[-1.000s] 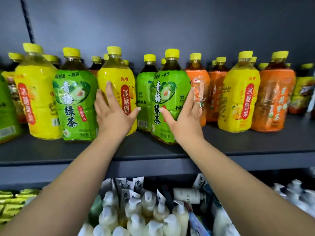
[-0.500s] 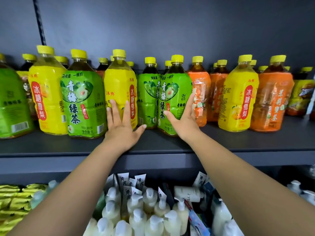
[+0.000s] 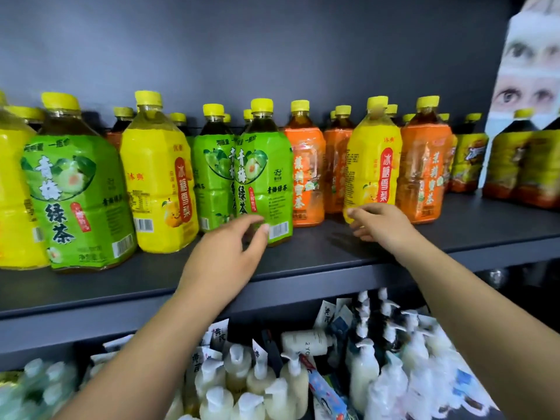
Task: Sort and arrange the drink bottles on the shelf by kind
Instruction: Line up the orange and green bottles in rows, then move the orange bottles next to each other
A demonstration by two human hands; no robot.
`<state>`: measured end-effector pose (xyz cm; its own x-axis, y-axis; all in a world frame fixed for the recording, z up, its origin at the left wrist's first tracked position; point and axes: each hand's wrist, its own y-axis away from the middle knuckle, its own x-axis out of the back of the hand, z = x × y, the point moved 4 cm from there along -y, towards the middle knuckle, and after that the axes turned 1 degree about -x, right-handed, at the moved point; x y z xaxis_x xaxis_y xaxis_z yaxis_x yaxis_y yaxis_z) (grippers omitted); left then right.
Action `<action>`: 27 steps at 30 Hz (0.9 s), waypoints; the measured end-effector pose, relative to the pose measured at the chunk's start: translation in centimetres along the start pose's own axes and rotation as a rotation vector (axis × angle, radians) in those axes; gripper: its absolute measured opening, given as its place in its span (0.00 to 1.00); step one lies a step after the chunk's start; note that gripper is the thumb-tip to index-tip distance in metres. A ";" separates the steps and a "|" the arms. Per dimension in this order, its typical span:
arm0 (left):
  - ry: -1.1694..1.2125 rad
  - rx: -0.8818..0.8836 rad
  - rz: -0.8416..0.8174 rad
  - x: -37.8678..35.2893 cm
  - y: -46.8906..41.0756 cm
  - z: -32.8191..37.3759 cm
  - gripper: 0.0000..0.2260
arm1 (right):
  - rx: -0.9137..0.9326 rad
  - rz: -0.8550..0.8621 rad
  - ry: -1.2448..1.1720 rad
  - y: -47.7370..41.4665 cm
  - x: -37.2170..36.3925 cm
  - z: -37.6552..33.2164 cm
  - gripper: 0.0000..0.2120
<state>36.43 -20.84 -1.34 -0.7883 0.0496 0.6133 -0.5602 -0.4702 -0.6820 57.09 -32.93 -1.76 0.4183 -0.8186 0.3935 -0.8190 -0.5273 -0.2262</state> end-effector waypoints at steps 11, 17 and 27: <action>0.250 0.045 -0.145 -10.4 -7.1 10.2 0.20 | 0.000 0.266 0.013 -5.8 14.0 5.3 0.24; 0.550 0.414 -0.204 -16.7 -12.5 10.6 0.42 | 0.009 0.095 -0.215 -10.3 14.3 6.9 0.57; 0.386 0.445 -0.118 -17.0 -12.1 9.2 0.50 | 0.065 -0.090 -0.246 -12.8 14.4 7.7 0.43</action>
<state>58.96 -24.14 0.11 -0.8093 0.4011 0.4291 -0.5548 -0.7618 -0.3344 76.58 -39.73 -0.09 0.5778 -0.7941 0.1885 -0.7504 -0.6077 -0.2600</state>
